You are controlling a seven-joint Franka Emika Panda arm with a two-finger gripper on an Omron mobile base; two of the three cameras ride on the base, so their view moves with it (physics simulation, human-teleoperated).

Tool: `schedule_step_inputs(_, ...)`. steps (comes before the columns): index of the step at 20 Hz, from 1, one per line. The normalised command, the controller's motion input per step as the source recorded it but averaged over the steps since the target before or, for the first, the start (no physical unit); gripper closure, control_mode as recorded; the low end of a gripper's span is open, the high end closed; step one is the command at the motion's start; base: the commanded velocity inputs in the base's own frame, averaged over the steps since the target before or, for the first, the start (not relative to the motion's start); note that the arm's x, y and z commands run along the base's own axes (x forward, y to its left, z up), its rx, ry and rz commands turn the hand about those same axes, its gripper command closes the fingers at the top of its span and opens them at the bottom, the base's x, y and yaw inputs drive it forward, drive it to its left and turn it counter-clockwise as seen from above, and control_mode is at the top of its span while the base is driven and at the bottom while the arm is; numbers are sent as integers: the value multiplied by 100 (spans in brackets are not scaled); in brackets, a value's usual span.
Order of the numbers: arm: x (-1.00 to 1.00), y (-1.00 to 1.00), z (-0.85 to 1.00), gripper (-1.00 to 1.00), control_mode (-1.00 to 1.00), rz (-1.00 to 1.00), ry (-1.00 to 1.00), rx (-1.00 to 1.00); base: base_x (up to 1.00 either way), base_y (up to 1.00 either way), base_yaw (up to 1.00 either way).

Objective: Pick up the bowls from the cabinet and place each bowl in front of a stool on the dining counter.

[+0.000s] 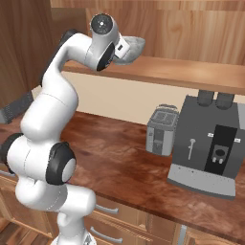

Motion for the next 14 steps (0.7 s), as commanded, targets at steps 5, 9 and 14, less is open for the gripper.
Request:
schedule_step_inputs(5, 41, -14, 0, -100, -100, 0, 1, 0, 0, 0, 0)
schedule_step_inputs(9, 41, -10, 0, -100, -100, 0, 3, 0, 0, 0, 0)
schedule_step_inputs(14, 38, -2, 0, -100, -100, 0, 3, 0, 0, 0, 0)
